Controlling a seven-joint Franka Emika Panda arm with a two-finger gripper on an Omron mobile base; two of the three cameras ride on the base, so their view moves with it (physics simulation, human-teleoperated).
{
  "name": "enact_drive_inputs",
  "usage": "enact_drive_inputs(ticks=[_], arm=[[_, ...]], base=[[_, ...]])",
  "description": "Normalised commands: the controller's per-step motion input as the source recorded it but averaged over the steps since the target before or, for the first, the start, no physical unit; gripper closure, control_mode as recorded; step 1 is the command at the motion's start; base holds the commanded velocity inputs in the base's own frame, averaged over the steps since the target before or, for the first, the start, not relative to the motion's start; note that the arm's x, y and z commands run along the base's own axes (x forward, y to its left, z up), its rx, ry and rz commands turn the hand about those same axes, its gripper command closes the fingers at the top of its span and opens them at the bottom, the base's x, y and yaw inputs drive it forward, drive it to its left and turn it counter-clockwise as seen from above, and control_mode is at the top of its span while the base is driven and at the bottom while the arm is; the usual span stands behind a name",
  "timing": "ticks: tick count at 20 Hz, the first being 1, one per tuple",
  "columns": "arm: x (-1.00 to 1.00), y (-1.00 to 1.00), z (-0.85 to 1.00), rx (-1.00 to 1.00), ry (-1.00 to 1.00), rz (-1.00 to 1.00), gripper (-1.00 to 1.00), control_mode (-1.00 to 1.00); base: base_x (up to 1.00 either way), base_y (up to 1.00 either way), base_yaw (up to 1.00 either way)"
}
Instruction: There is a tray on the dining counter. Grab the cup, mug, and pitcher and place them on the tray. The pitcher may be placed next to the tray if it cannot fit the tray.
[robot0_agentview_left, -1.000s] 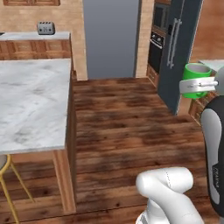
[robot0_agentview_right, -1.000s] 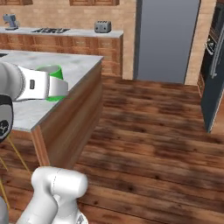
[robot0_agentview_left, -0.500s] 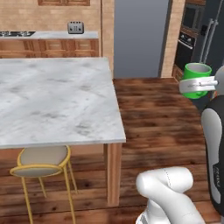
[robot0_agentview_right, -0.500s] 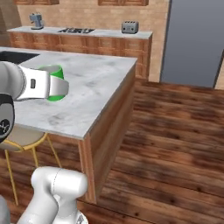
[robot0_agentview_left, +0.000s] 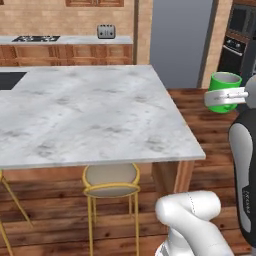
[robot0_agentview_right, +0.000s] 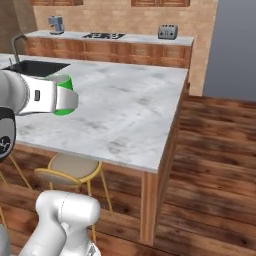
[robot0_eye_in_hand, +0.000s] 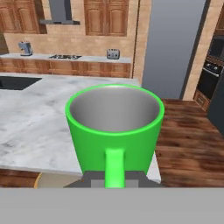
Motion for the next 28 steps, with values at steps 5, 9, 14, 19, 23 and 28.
enact_drive_inputs(ticks=[5,9,14,19,23,28], arm=[[0.00,0.00,0.00,0.00,0.00,0.00,1.00,1.00],[0.00,0.00,0.00,0.00,0.00,0.00,1.00,1.00],[0.00,0.00,0.00,0.00,0.00,0.00,1.00,1.00],[0.00,0.00,0.00,0.00,0.00,0.00,1.00,1.00],[0.00,0.00,0.00,0.00,0.00,0.00,1.00,1.00],[0.00,0.00,0.00,0.00,0.00,0.00,1.00,1.00]], base=[[0.00,1.00,-0.01],[0.00,1.00,-0.02],[0.00,1.00,-0.04],[0.00,1.00,-0.05],[0.00,1.00,-0.06],[0.00,1.00,-0.07]])
